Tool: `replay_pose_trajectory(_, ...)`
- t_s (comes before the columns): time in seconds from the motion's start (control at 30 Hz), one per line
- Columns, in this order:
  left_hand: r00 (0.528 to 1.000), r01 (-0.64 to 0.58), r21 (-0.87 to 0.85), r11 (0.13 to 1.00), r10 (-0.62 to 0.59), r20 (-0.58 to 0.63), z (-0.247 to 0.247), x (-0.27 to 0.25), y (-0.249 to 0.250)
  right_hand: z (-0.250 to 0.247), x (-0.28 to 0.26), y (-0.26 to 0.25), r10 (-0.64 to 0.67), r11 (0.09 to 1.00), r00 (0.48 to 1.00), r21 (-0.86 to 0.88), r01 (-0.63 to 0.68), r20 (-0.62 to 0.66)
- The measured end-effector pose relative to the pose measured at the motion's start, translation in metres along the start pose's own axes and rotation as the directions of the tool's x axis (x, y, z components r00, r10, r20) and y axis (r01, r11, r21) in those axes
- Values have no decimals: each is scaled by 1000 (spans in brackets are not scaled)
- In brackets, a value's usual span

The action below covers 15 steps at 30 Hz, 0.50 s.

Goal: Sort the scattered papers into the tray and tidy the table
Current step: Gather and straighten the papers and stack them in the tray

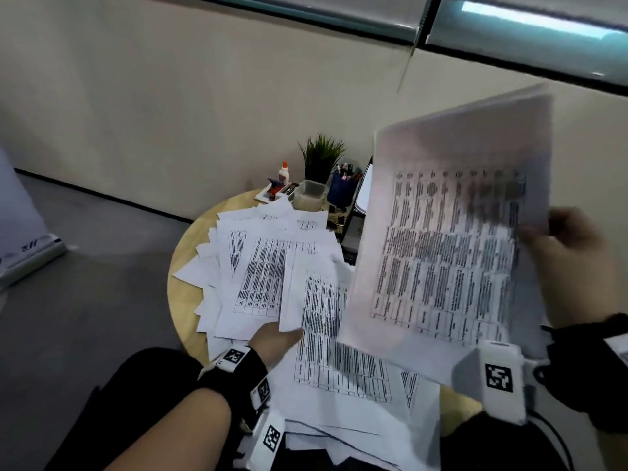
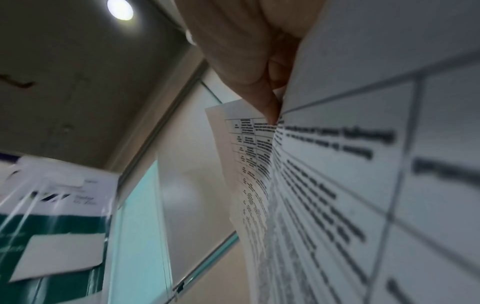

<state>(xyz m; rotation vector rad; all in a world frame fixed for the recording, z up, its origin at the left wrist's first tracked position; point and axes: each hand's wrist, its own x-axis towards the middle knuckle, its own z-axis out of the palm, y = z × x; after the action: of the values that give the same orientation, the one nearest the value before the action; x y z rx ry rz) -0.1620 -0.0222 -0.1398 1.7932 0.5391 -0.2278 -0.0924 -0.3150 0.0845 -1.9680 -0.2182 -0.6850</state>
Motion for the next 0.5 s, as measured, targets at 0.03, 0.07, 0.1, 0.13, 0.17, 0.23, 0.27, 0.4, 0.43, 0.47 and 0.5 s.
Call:
replay_pose_trajectory(0.03, 1000, 24, -19, 1000, -24, -11, 0, 1, 0, 7, -7, 8, 42, 999, 999, 8, -43, 28)
replay_pose_trajectory(0.07, 1000, 22, -53, 998, -23, -14, -1, 2, 1, 13, -15, 16, 87, 996, 995, 13, -87, 58)
replay_pose_trajectory(0.1, 999, 21, -84, 996, -23, -23, -1, 4, 1, 20, -24, 29, 145, 989, 984, 4, -146, 100)
replay_pose_trajectory(0.13, 999, 20, -108, 994, -24, -37, 0, 7, -1, 28, -36, 43, 219, 976, 964, -20, -218, 148)
replay_pose_trajectory(0.17, 998, 20, -161, 987, -29, -50, 1, 11, -4, 36, -48, 59, 295, 955, 937, -50, -291, 188)
replay_pose_trajectory(0.23, 999, 9, -315, 949, -22, -37, 4, 12, -3, 51, -71, 89, 415, 909, 876, -65, -412, 246)
replay_pose_trajectory(0.27, 1000, 9, -371, 928, -19, -24, 4, 13, -4, 58, -81, 98, 453, 889, 852, -58, -455, 262)
replay_pose_trajectory(0.4, 997, -16, -393, 920, 44, 62, 7, 10, -5, 78, -93, 108, 566, 788, 736, 21, -616, 371)
replay_pose_trajectory(0.43, 996, -28, -392, 920, 59, 65, 7, 10, -5, 82, -92, 114, 585, 766, 694, -3, -643, 419)
replay_pose_trajectory(0.47, 995, -44, -394, 918, 76, 66, 7, 9, -7, 84, -93, 119, 604, 758, 657, -69, -649, 452)
replay_pose_trajectory(0.5, 995, -41, -401, 915, 73, 66, 6, 9, -8, 86, -97, 127, 640, 743, 609, -174, -647, 468)
